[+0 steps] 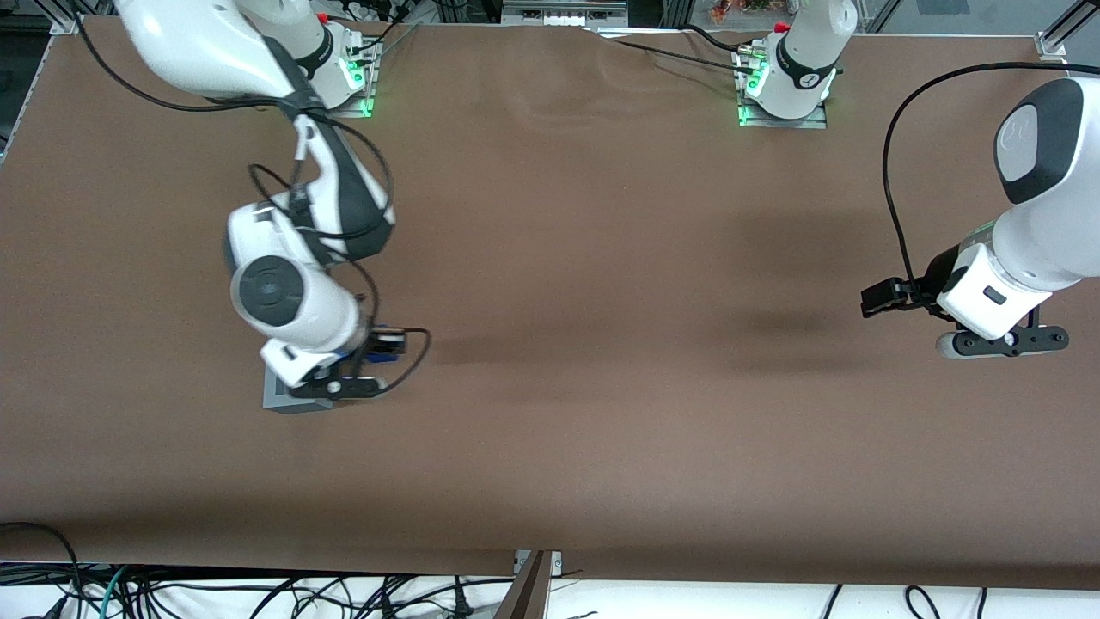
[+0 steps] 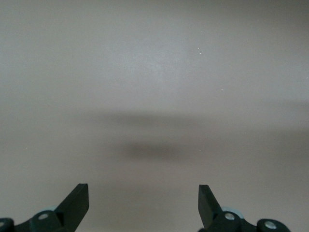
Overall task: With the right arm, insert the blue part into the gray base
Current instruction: 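Carry the blue part over the gray base's square hole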
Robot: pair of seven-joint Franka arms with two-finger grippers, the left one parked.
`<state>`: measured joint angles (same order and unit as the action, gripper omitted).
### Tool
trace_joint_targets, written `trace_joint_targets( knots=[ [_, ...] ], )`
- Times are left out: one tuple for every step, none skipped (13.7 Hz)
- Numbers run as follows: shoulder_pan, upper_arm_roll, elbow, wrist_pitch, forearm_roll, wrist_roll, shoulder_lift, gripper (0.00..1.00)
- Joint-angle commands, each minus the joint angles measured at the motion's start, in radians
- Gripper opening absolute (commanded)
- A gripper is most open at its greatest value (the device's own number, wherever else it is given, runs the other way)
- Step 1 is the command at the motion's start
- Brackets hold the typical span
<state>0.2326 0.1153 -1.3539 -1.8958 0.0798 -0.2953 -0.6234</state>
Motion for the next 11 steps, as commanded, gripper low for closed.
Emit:
trace_joint_targets(
  knots=[
    [-0.099, 0.015, 0.036, 0.064, -0.006, 0.187, 0.004, 0.34],
    [-0.131, 0.015, 0.036, 0.064, -0.009, 0.246, 0.004, 0.34],
    [-0.159, 0.015, 0.035, 0.063, -0.014, 0.287, 0.004, 0.34],
    [-0.185, 0.015, 0.035, 0.064, -0.025, 0.315, 0.002, 0.34],
    [-0.200, 0.015, 0.030, 0.057, -0.037, 0.338, 0.002, 0.34],
    [-0.214, 0.014, 0.030, 0.053, -0.051, 0.349, 0.002, 0.34],
    [-0.231, 0.015, 0.029, 0.050, -0.052, 0.349, 0.001, 0.34],
    [-0.234, 0.015, 0.027, 0.038, -0.052, 0.349, -0.002, 0.34],
    [-0.239, 0.014, 0.026, 0.029, -0.052, 0.347, -0.006, 0.34],
    [-0.237, 0.014, 0.010, 0.009, -0.052, 0.347, -0.007, 0.34],
    [-0.239, 0.012, -0.019, -0.032, -0.052, 0.347, -0.006, 0.34]
  ],
)
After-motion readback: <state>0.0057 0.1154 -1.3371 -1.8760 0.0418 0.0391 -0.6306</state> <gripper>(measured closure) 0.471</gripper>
